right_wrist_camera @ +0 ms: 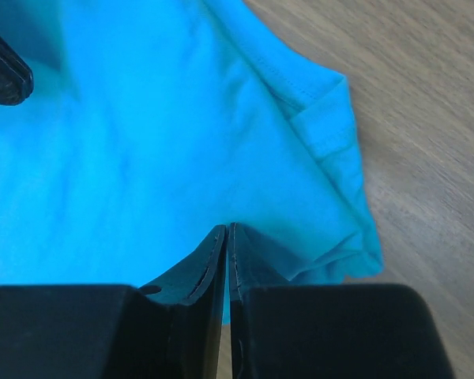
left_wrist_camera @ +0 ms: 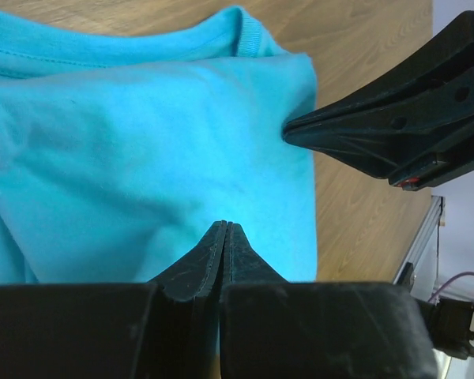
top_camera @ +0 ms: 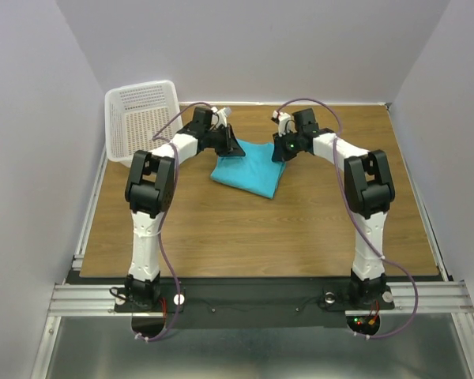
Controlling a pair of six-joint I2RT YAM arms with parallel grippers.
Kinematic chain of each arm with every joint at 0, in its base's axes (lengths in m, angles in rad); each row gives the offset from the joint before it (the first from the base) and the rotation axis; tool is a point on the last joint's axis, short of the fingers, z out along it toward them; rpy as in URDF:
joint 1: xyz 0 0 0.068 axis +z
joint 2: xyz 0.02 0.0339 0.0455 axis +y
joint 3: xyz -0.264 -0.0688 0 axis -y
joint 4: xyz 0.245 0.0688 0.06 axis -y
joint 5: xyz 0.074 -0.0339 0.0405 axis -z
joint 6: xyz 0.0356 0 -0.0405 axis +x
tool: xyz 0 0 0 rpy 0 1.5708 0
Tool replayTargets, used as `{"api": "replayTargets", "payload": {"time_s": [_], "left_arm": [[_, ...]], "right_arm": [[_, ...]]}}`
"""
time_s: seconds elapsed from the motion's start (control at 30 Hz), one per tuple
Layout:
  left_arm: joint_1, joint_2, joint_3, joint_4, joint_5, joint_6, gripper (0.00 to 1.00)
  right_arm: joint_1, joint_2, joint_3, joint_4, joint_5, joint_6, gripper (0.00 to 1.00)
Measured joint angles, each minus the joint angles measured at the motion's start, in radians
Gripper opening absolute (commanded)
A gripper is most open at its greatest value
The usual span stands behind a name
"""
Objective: Fold and stack the t-shirts
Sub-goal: Fold the tshirt
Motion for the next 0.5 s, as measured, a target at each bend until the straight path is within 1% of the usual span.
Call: {"api": "replayTargets", "payload": {"time_s": [0.13,0.3,0.5], "left_arm": [[0.005,0.056,0.042,0.008,-0.003,-0.003,0.08],[0.011,0.117,0.114,0.034,-0.026,-0.021,0.08],[0.018,0.145,0.135,0.061,-0.081,-0.066,0.1]], "right_arm": [[0.0,0.047,0.034,-0.003,0.034,0.018,0.1],[0.0,0.061,0.051,-0.003,0.085,0.031,0.08],[0.0,0.061,0.05,-0.003,0.114,0.037,0.06]]}}
